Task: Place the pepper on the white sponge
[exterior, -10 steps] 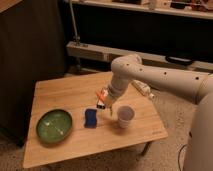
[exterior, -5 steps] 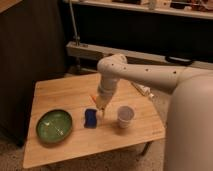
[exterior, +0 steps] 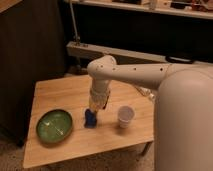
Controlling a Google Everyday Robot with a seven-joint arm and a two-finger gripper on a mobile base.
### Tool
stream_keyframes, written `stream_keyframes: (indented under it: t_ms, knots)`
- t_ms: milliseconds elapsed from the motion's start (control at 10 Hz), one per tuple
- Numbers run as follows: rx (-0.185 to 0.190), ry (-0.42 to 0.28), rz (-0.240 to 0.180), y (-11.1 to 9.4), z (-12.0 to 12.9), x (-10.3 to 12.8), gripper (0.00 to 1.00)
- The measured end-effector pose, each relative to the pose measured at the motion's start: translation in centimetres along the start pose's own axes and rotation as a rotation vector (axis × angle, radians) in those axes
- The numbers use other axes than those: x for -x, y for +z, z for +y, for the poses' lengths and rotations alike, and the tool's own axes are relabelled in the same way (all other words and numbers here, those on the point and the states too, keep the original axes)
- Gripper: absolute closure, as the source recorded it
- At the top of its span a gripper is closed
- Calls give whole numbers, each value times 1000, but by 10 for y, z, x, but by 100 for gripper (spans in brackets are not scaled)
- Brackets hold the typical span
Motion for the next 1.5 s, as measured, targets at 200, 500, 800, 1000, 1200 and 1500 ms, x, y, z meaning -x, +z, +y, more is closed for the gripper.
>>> stream_keyframes:
  t_ms: [200,500,800,1000,1200,1500]
  knots:
    - [-23,10,-7,11,10,-7,100]
    - [-58,17,-17,28,14,-8,100]
    - [-39,18,-15,39,13,-8,100]
    - [-26,15,-16,44,13,-8,100]
    - [-22,15,-16,49,12,-8,100]
    - [-19,15,-12,55,11,-8,100]
